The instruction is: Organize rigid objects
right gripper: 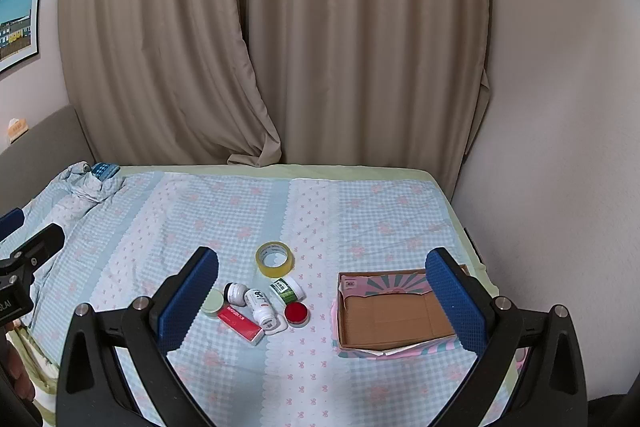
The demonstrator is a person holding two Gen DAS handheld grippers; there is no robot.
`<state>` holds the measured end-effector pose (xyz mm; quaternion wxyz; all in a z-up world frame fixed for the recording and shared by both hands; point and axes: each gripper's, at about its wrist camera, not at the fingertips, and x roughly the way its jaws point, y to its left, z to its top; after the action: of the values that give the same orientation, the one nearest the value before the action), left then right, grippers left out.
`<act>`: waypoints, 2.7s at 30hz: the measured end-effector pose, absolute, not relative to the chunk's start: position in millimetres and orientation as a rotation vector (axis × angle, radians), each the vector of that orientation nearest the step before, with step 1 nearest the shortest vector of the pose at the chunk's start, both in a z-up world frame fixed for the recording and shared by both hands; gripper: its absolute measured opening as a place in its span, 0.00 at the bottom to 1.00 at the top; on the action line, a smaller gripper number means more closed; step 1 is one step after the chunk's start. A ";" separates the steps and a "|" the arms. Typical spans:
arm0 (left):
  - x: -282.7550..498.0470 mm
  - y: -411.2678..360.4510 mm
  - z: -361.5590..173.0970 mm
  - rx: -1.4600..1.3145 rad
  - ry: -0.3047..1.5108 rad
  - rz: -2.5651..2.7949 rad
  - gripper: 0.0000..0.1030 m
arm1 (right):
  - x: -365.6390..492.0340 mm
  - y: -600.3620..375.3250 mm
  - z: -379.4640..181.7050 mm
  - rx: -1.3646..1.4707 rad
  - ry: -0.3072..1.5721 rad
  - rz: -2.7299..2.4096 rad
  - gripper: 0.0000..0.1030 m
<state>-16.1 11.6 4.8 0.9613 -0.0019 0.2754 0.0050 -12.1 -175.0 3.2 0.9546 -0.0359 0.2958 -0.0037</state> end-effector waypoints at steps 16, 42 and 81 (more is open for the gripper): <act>-5.2 40.3 -3.0 0.000 0.599 -0.006 1.00 | -6.5 -160.7 0.9 -0.047 0.617 -0.030 1.00; 139.8 74.5 -239.2 -0.480 1.170 0.062 0.99 | 140.3 -146.6 -141.9 -0.163 0.979 0.110 1.00; 247.3 16.7 -524.1 -0.834 1.645 0.455 0.52 | 298.3 -96.3 -384.2 -0.538 1.464 0.411 0.87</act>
<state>247.3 16.7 -524.1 0.5817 -0.3572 0.7043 0.1949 298.3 -96.3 -384.2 0.6922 -0.2406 0.6550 0.1841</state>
